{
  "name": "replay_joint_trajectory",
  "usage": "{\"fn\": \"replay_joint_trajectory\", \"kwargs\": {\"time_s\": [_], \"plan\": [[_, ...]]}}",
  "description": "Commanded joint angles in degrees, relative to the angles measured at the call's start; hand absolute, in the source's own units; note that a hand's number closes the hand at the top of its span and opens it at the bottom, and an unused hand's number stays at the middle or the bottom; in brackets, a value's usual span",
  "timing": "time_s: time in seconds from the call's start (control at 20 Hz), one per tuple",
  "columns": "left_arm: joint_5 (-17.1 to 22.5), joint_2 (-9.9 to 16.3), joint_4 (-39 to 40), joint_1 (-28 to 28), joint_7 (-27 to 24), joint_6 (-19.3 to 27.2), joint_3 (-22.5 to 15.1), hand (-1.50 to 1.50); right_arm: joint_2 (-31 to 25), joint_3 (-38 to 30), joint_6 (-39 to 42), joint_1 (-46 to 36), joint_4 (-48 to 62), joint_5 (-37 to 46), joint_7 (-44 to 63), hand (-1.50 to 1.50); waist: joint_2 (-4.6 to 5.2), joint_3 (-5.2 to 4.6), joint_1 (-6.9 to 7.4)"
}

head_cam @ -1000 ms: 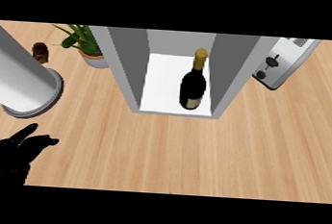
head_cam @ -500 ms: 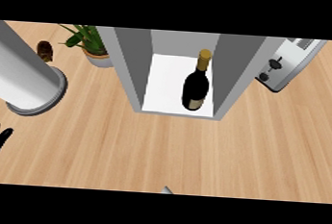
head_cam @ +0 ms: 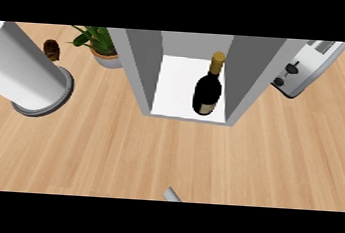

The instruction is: Pick up the wine, place it into the cabinet and close the cabinet

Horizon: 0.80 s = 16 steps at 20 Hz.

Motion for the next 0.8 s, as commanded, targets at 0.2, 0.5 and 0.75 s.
{"fn": "replay_joint_trajectory", "kwargs": {"time_s": [0.2,0.5,0.75], "plan": [[1.4,2.7,1.6,4.9,-0.7,-8.5,4.0,-1.50,8.8,-8.8,-7.6,-18.9,22.4,-1.6,-2.2,1.50,0.44,0.11,1.36],[-0.1,0.9,6.4,5.3,-0.3,-11.6,6.8,-1.50,9.0,-20.8,-0.8,-32.2,36.2,-12.1,-5.8,1.50,0.89,0.15,0.18],[0.0,0.9,7.0,7.0,1.0,-13.2,10.4,-1.50,9.0,-24.9,6.7,-35.2,47.4,-17.8,-12.7,1.50,0.83,0.24,-0.68]]}}
